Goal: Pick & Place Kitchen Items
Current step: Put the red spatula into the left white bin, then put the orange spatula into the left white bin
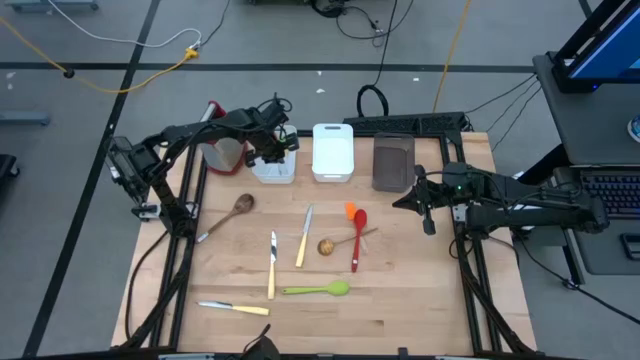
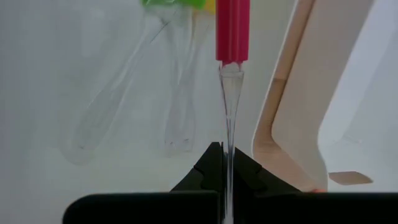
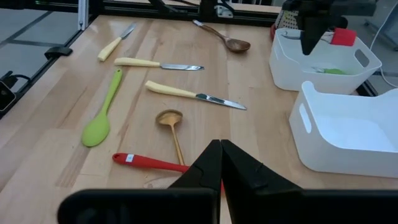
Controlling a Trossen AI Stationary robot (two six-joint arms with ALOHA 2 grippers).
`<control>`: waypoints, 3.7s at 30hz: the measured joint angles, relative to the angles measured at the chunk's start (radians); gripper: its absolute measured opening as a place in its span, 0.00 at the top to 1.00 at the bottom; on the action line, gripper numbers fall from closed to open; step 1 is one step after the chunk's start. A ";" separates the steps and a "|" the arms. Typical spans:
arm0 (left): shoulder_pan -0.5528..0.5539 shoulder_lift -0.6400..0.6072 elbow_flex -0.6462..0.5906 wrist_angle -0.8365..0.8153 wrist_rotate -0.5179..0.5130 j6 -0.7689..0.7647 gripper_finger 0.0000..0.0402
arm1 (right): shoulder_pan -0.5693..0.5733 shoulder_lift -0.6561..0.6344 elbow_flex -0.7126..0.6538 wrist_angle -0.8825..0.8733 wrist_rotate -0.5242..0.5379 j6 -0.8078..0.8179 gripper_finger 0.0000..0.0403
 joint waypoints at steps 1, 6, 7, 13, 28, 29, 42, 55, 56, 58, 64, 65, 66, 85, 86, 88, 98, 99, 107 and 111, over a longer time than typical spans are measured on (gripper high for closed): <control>0.001 0.000 0.000 -0.001 0.000 -0.005 1.00 | -0.001 0.000 0.000 0.000 0.000 -0.001 1.00; 0.018 0.000 0.000 -0.001 0.010 -0.021 1.00 | -0.002 0.000 0.000 0.000 0.000 -0.002 1.00; 0.019 0.002 0.000 0.003 0.010 -0.024 1.00 | -0.002 0.000 0.000 0.000 0.000 -0.001 1.00; 0.023 0.007 0.000 0.013 0.022 -0.035 1.00 | -0.002 0.000 0.000 0.000 -0.001 0.000 1.00; 0.042 0.007 0.000 0.039 -0.050 -0.014 0.95 | -0.001 -0.011 0.001 0.000 -0.001 0.022 1.00; 0.042 0.007 0.000 0.047 -0.051 -0.014 0.92 | -0.001 -0.011 0.001 0.000 -0.001 0.023 1.00; 0.049 -0.001 -0.001 0.066 -0.057 0.010 0.66 | -0.001 -0.011 0.001 0.000 0.001 0.027 1.00; -0.058 -0.176 -0.001 0.093 -0.032 0.061 0.65 | -0.001 -0.016 0.002 -0.001 0.011 0.029 1.00; -0.078 -0.189 -0.001 0.093 -0.034 0.077 0.65 | -0.001 -0.020 0.002 -0.002 0.027 0.026 1.00; -0.118 -0.213 -0.001 0.090 -0.035 0.096 0.65 | -0.004 -0.036 0.002 -0.017 0.058 0.022 1.00; -0.255 -0.252 -0.001 0.088 -0.127 0.094 0.65 | -0.022 -0.113 0.002 -0.042 0.080 0.023 1.00; -0.278 -0.253 -0.001 0.088 -0.143 0.088 0.65 | -0.023 -0.126 0.002 -0.046 0.079 0.023 1.00; -0.300 -0.254 -0.001 0.088 -0.157 0.085 0.65 | -0.023 -0.137 0.002 -0.051 0.079 0.023 1.00; -0.714 -0.255 -0.001 0.249 -0.425 0.160 0.65 | -0.023 -0.201 0.002 -0.092 0.079 0.069 0.99; -0.728 -0.255 -0.001 0.249 -0.435 0.180 0.65 | -0.023 -0.201 0.002 -0.094 0.079 0.069 0.99; -0.754 -0.255 -0.001 0.249 -0.446 0.236 0.65 | -0.023 -0.201 0.002 -0.096 0.079 0.074 0.99; -0.793 -0.255 -0.001 0.242 -0.446 0.393 0.65 | -0.023 -0.162 0.002 -0.069 0.075 0.104 1.00; -0.788 -0.255 -0.001 0.237 -0.446 0.405 0.65 | -0.022 -0.149 0.002 -0.057 0.075 0.116 1.00; -0.738 -0.278 0.000 0.099 -0.446 0.477 0.65 | 0.027 0.015 0.002 0.075 0.079 0.126 0.99; -0.734 -0.304 -0.012 0.029 -0.443 0.502 0.65 | 0.060 0.120 0.002 0.157 0.090 0.132 0.99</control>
